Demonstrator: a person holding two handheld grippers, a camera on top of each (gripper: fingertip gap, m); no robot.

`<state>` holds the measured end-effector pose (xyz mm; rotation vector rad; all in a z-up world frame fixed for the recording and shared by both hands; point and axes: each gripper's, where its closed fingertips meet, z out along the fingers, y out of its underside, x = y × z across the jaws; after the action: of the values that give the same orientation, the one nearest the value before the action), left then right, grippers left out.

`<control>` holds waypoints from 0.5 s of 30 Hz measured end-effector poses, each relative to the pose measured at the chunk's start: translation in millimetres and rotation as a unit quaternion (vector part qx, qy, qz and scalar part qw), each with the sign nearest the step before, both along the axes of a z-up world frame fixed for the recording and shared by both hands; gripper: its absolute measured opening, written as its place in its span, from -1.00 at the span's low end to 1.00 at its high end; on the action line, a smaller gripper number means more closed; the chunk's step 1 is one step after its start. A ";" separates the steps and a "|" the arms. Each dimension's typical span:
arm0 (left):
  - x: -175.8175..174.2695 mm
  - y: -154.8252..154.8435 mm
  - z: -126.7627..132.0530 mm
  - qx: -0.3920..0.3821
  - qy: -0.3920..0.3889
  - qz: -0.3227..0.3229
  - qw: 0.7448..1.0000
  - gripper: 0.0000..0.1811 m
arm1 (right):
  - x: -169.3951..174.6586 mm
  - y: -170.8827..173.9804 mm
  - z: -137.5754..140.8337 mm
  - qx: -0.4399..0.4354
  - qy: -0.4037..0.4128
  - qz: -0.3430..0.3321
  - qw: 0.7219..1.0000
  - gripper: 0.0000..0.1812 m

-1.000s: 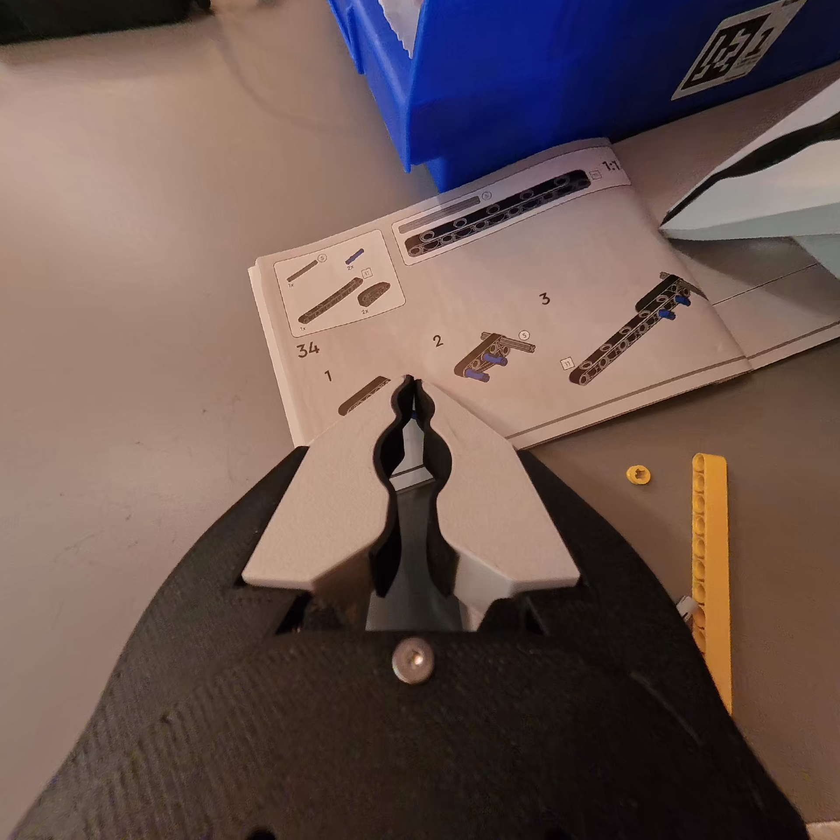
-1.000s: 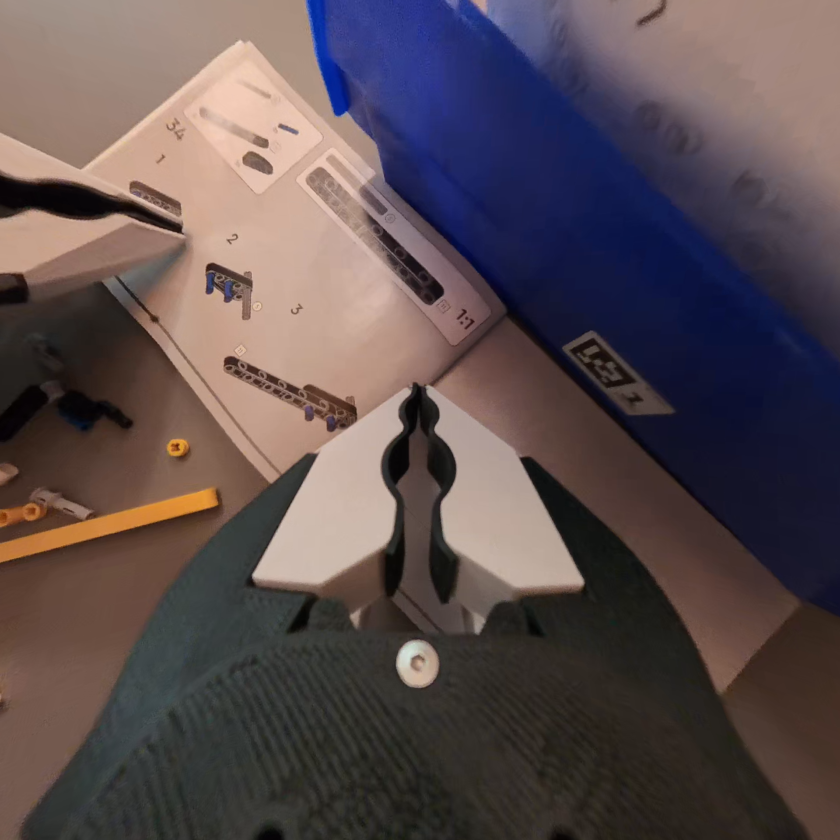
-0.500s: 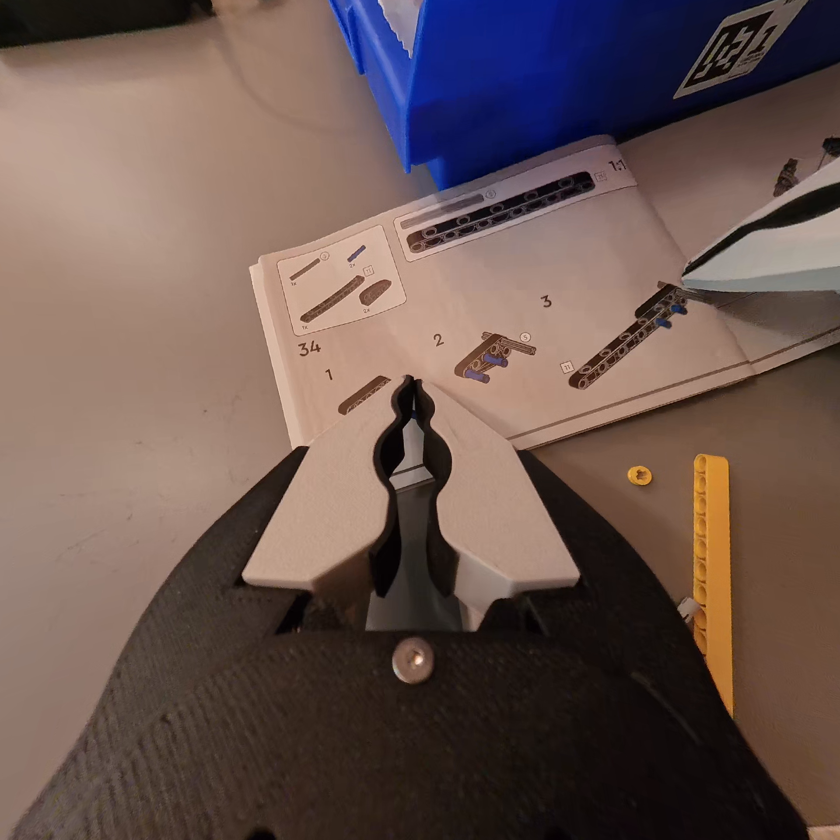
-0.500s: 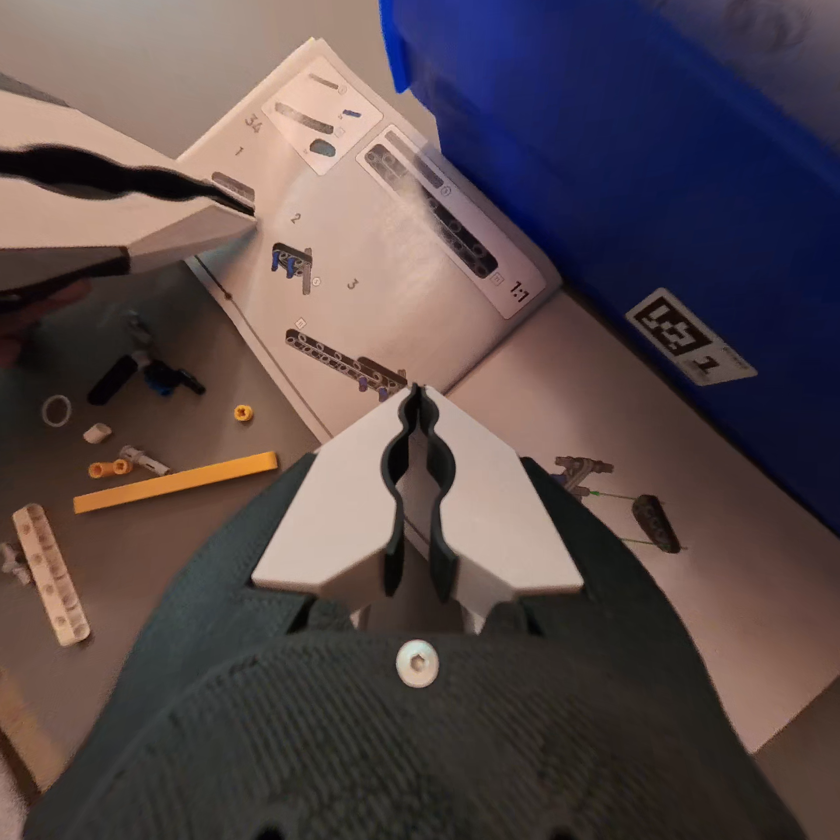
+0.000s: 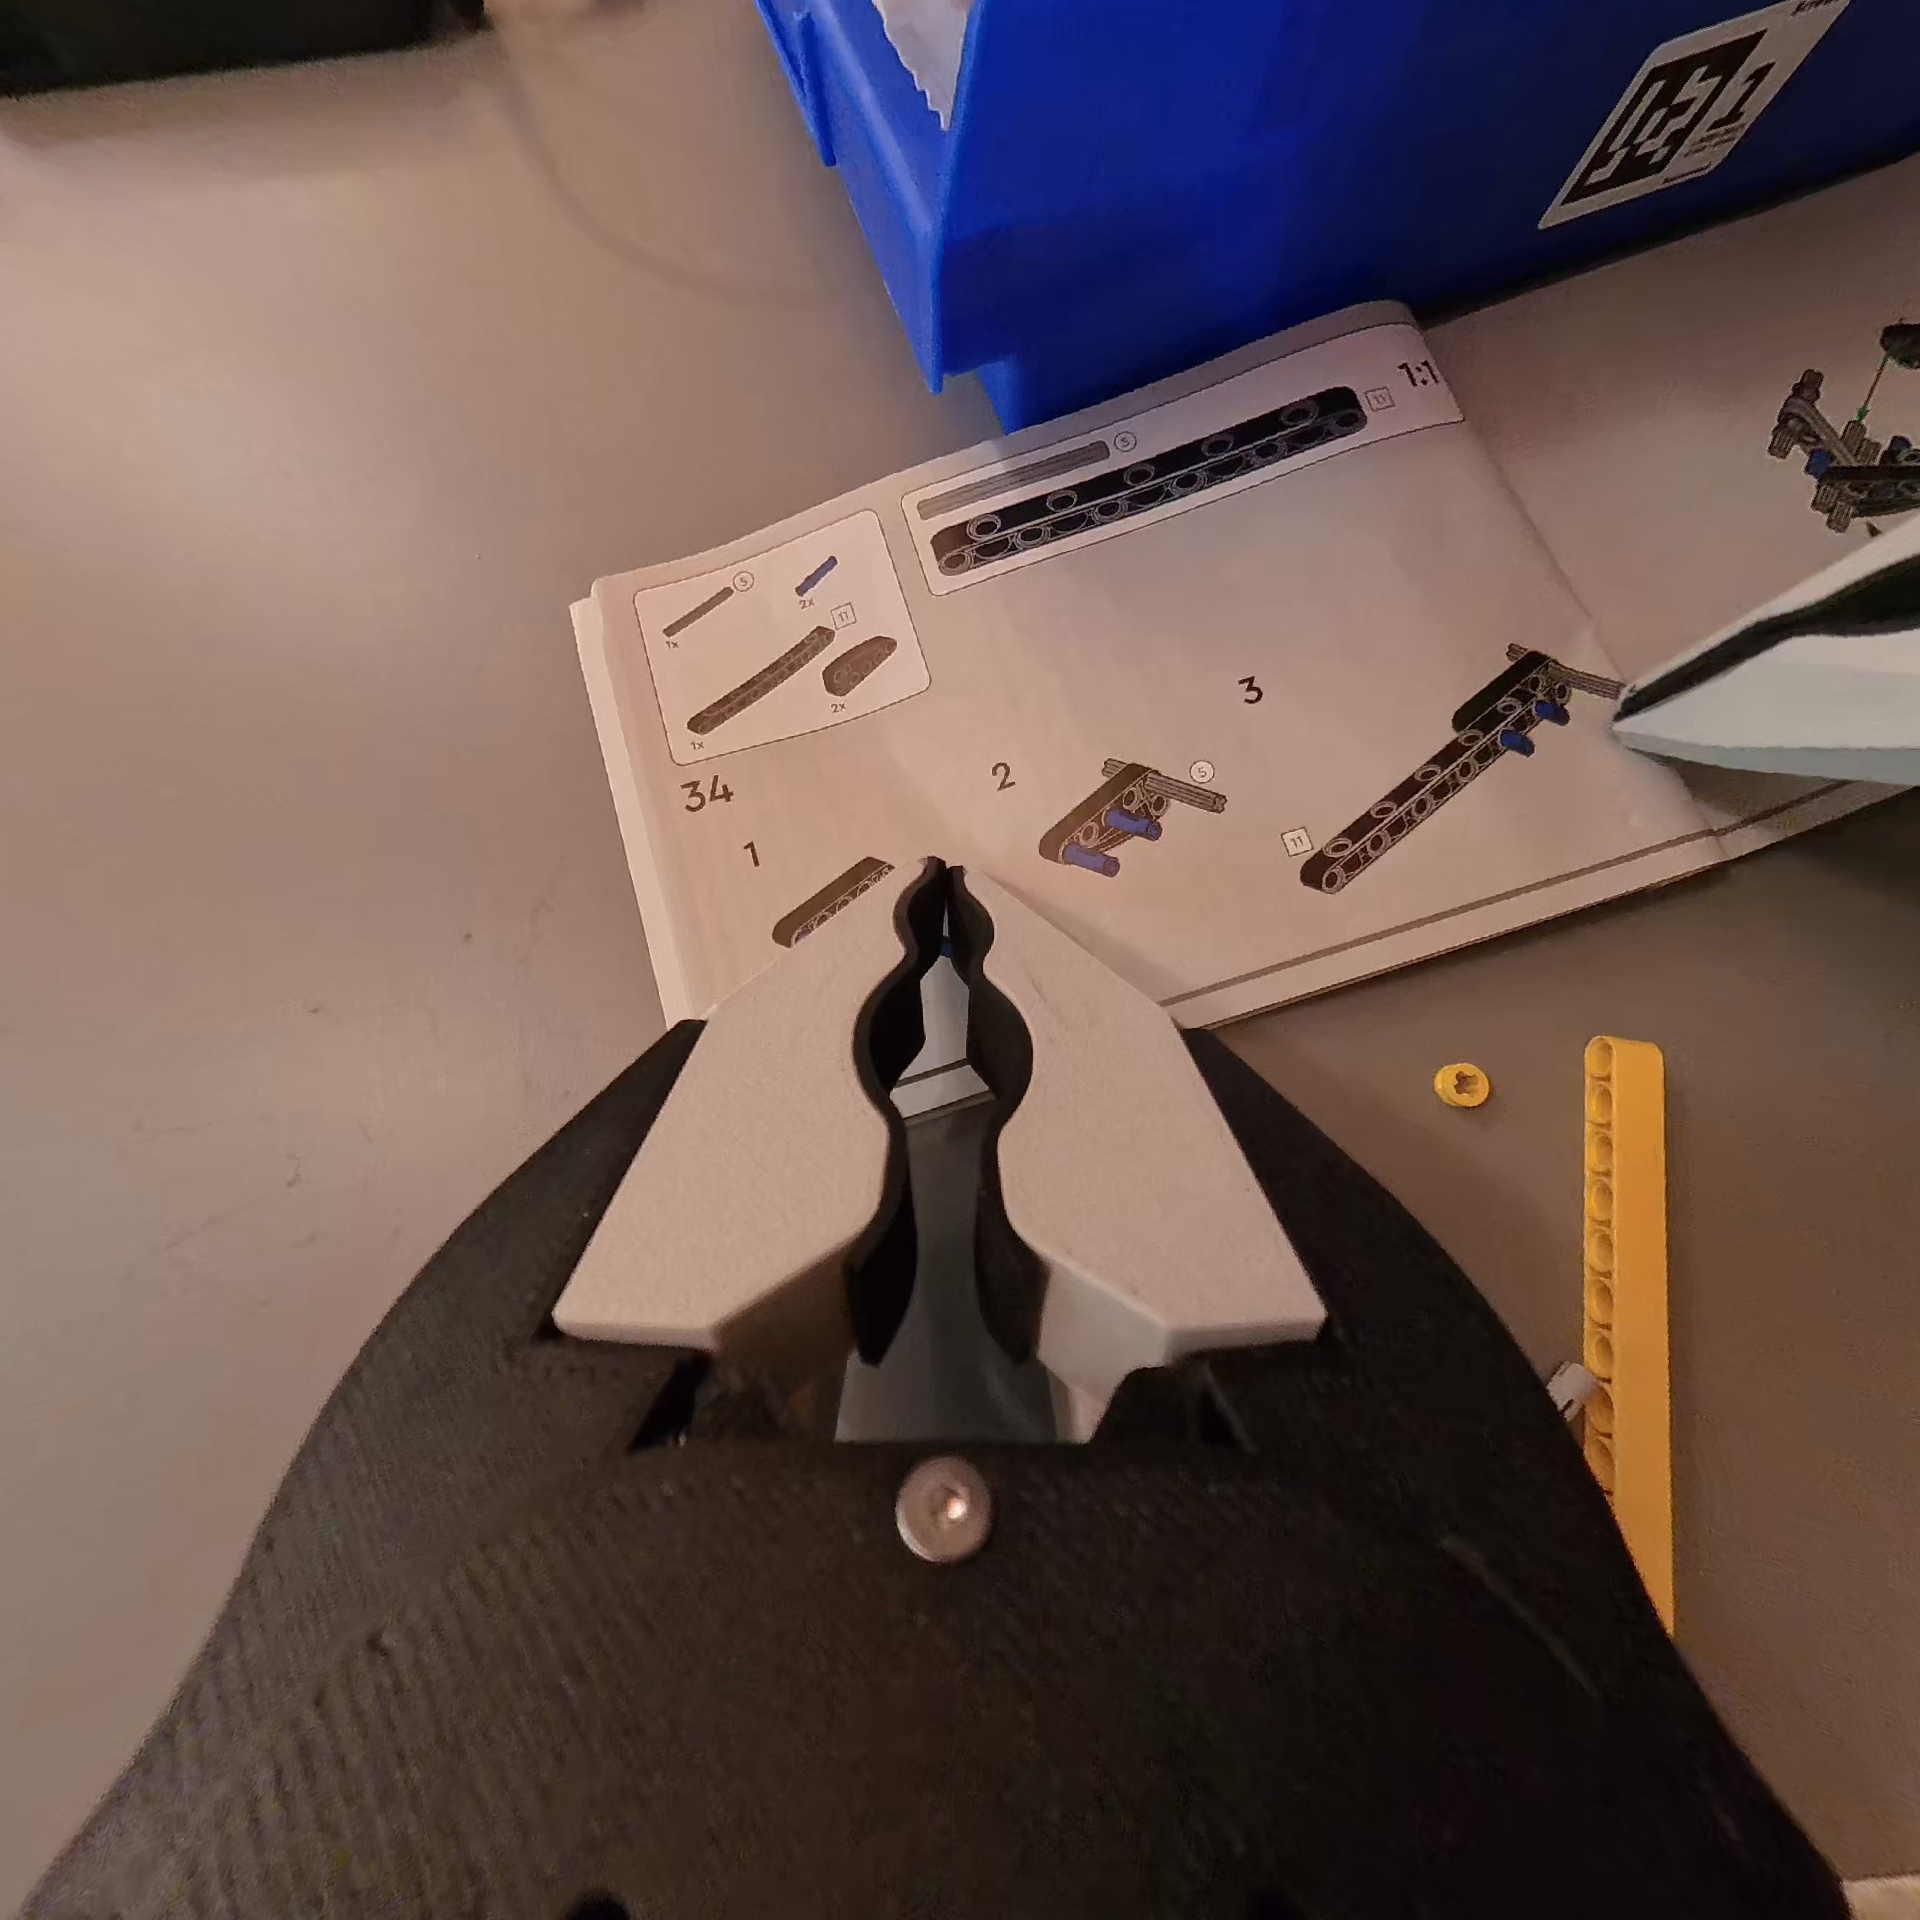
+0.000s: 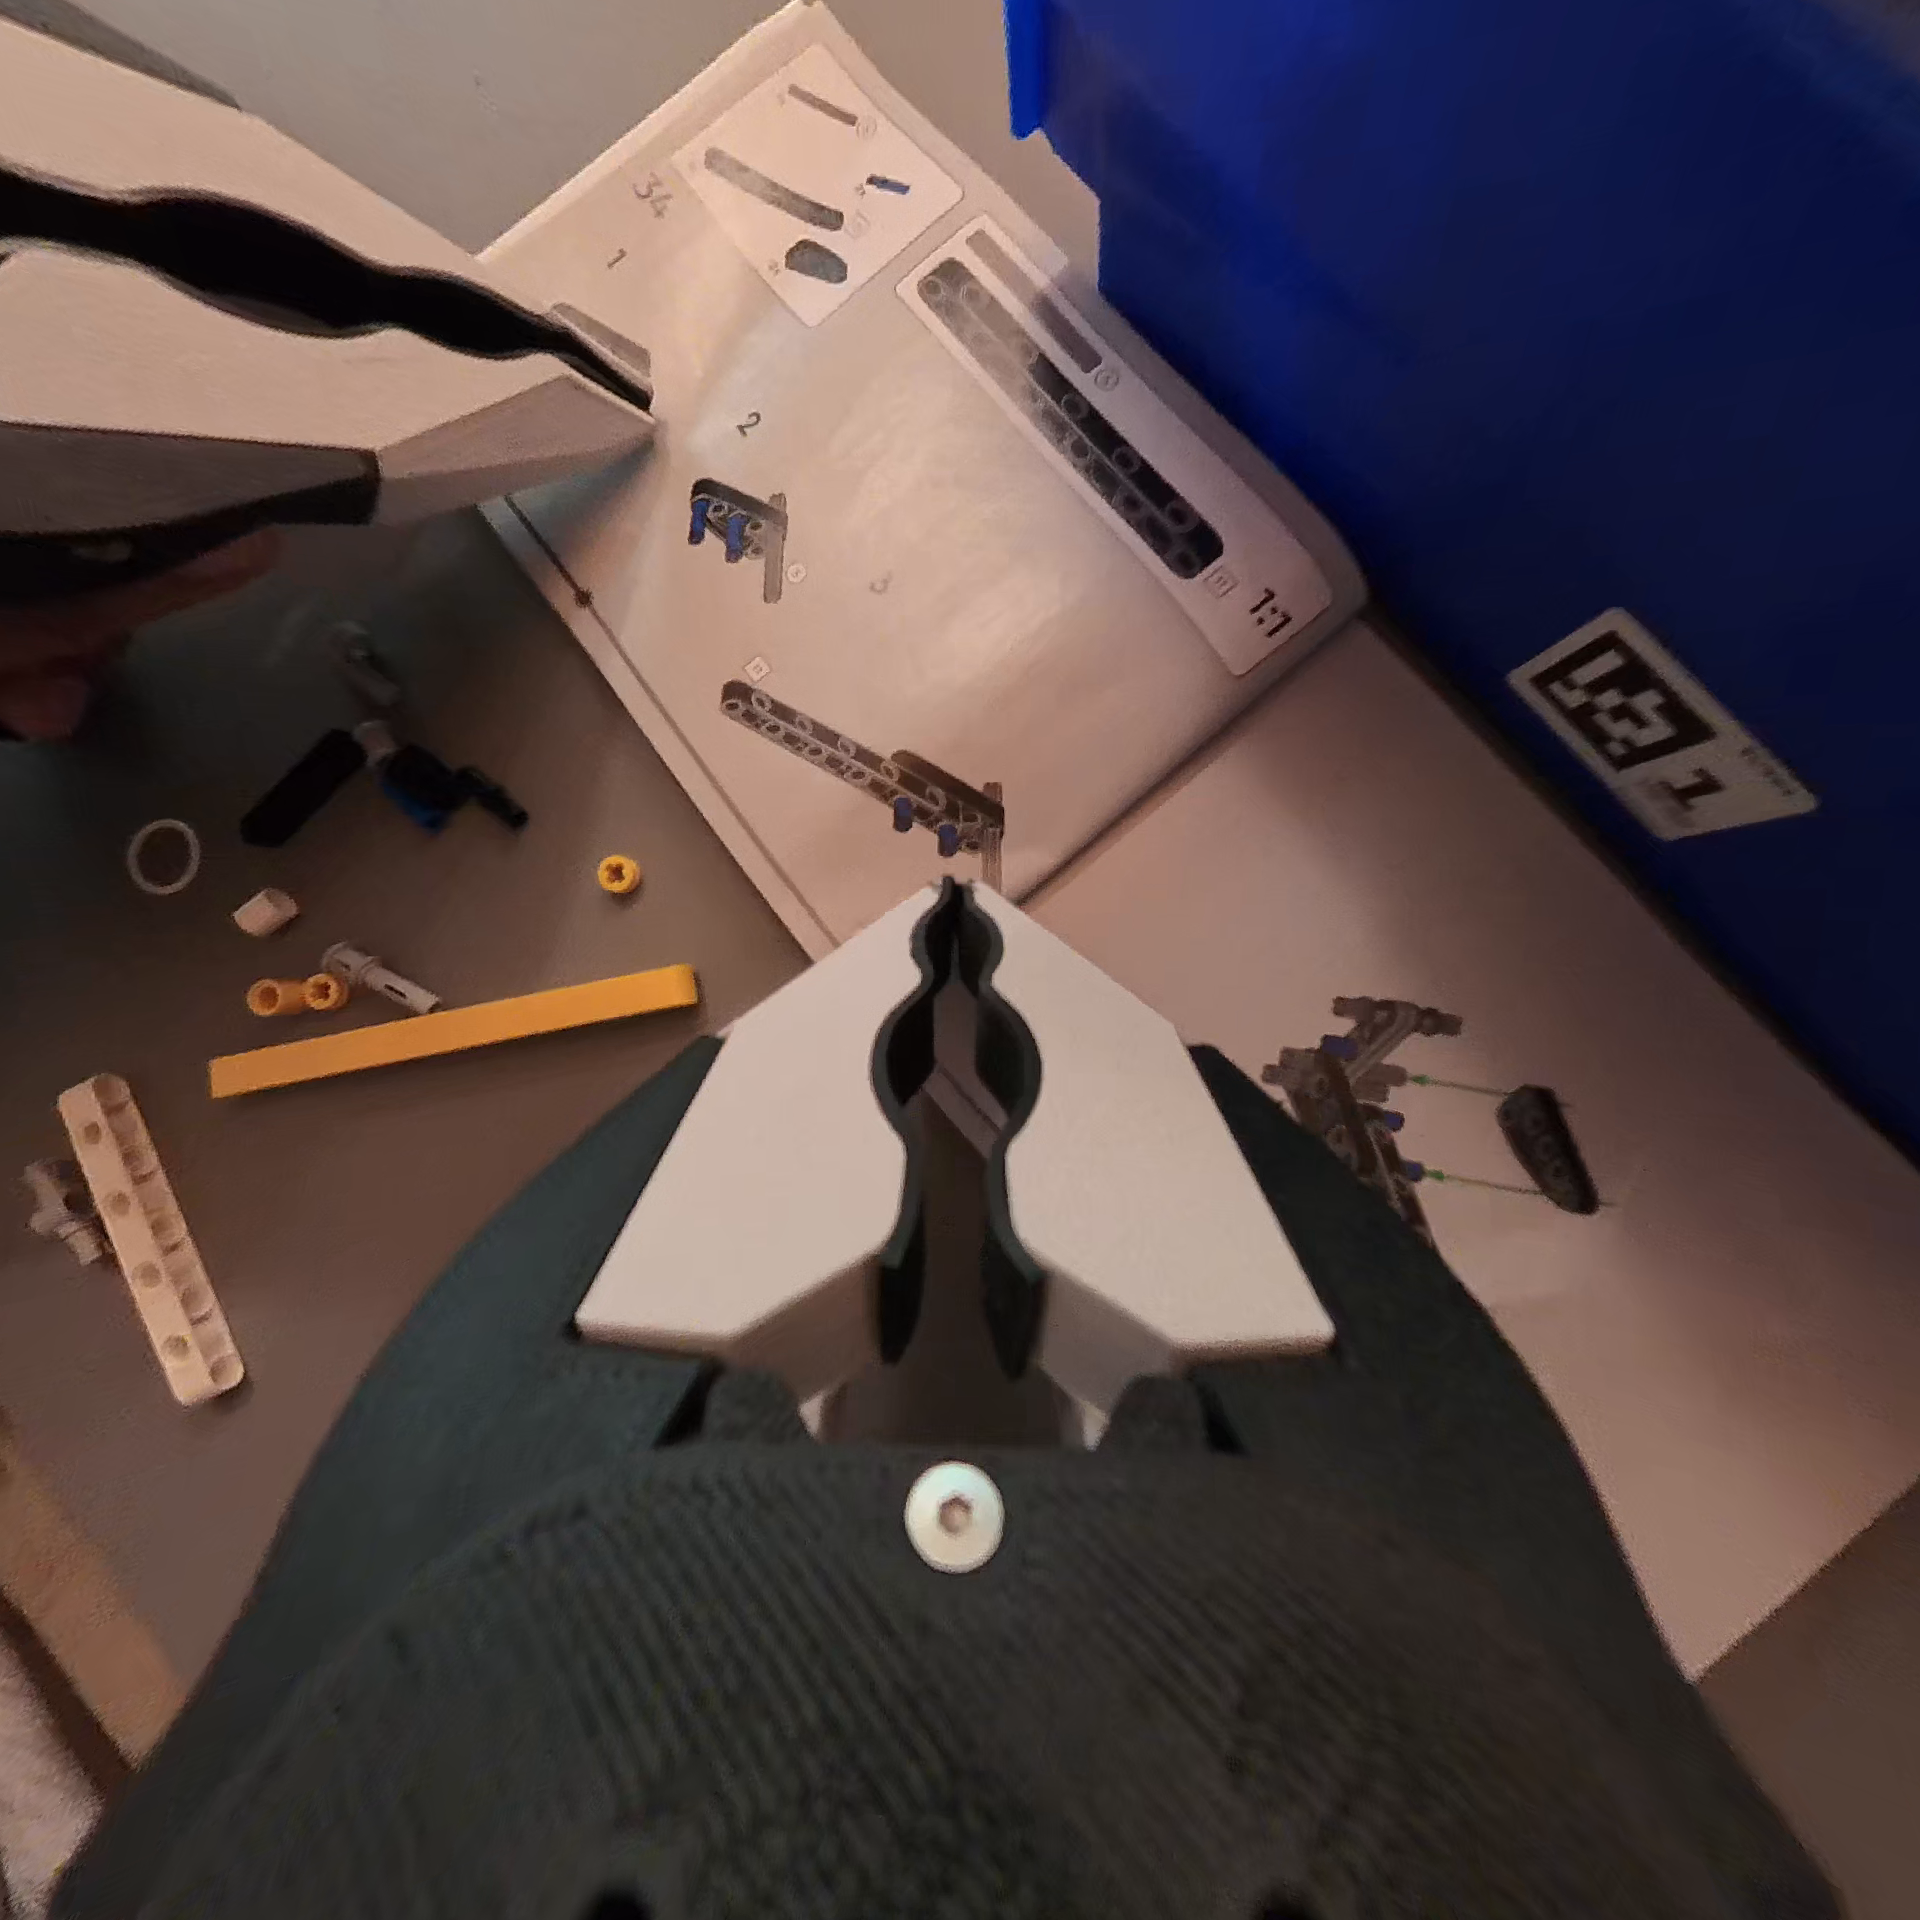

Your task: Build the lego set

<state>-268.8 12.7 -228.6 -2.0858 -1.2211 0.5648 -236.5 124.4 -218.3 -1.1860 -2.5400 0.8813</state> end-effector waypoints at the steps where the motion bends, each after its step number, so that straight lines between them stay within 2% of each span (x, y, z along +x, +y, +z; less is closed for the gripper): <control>1: 0.0 0.2 0.0 0.001 0.000 0.000 1.000 -1.00 | 0.8 0.8 -1.0 0.004 0.001 0.000 1.000 -1.00; 15: 0.0 0.2 -0.1 -0.009 0.005 0.000 1.000 -1.00 | 11.5 1.8 -0.5 -0.007 -0.012 -0.006 1.000 -1.00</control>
<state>-268.8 12.9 -228.6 -2.0965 -1.2139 0.5865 -225.0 126.2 -218.8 -1.2216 -2.5470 0.8894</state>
